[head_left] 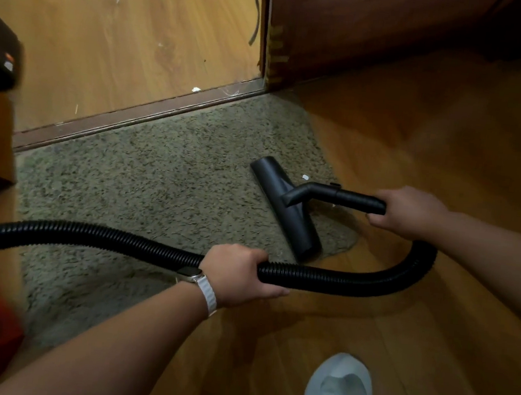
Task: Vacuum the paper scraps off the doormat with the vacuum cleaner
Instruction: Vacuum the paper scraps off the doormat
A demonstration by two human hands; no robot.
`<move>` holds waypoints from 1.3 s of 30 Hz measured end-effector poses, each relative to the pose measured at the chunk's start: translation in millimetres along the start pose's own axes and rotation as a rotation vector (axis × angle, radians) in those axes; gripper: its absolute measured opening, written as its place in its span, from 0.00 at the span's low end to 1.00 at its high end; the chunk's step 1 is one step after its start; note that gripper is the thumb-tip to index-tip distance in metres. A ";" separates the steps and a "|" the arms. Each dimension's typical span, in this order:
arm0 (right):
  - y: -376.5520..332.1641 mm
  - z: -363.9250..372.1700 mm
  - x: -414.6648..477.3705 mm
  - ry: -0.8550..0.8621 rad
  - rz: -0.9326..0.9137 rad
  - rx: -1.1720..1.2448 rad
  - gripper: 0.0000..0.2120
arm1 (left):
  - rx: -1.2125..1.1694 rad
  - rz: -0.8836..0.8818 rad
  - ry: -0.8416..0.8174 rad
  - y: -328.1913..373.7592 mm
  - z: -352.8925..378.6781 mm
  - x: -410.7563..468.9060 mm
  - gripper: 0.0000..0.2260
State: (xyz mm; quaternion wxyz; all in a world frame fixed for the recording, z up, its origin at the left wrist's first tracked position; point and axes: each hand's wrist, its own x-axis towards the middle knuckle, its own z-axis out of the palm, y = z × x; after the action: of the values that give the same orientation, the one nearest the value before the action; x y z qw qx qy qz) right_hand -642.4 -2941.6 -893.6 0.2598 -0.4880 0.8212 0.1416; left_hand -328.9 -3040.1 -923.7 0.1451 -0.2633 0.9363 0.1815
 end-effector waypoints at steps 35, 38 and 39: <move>48.4 21.5 7.2 0.043 0.170 0.199 0.12 | 0.029 0.004 0.009 17.6 -9.4 38.9 0.26; 46.7 18.4 8.5 0.055 0.152 0.183 0.12 | 0.027 0.008 0.009 18.5 -8.8 39.1 0.26; 45.8 16.8 8.9 0.060 0.146 0.174 0.13 | 0.026 0.010 0.009 18.7 -8.8 39.1 0.26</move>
State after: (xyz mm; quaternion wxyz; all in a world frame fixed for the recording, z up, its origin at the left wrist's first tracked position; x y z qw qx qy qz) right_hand -681.1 -2917.8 -913.4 0.2655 -0.4064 0.8712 0.0734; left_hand -372.8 -3046.1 -925.3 0.1436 -0.2578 0.9404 0.1691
